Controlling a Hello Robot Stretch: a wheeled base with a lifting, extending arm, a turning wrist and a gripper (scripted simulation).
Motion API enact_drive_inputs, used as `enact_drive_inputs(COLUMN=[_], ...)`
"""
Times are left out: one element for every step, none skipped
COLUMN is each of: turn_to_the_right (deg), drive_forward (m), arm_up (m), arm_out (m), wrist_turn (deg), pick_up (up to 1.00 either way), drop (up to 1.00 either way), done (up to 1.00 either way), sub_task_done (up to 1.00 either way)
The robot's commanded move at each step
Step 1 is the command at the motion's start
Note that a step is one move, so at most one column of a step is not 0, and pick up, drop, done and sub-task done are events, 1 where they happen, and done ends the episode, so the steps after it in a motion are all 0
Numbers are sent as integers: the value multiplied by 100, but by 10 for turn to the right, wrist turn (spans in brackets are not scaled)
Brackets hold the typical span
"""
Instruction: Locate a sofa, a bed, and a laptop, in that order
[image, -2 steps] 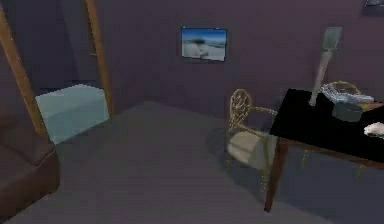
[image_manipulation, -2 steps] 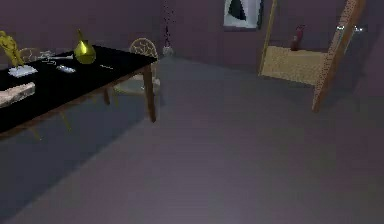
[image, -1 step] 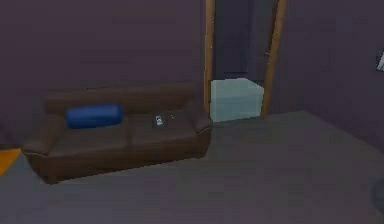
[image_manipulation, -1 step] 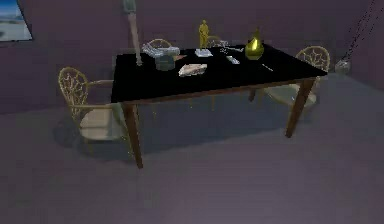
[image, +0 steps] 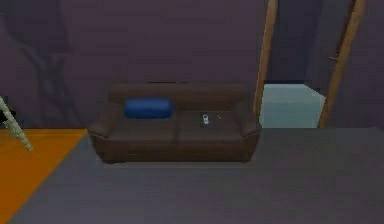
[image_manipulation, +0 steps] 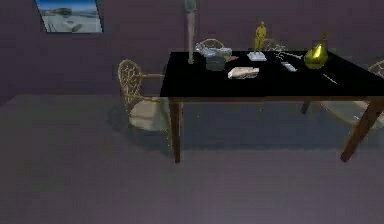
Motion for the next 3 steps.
enact_drive_inputs(turn_to_the_right=[0, -120, 0], drive_forward=[100, 0, 5], arm_up=[0, 0, 0], arm_out=[0, 0, 0], wrist_turn=[0, 0, 0], pick_up=[0, 0, 0], drop=[0, 0, 0], done=[0, 0, 0], sub_task_done=[0, 0, 0])
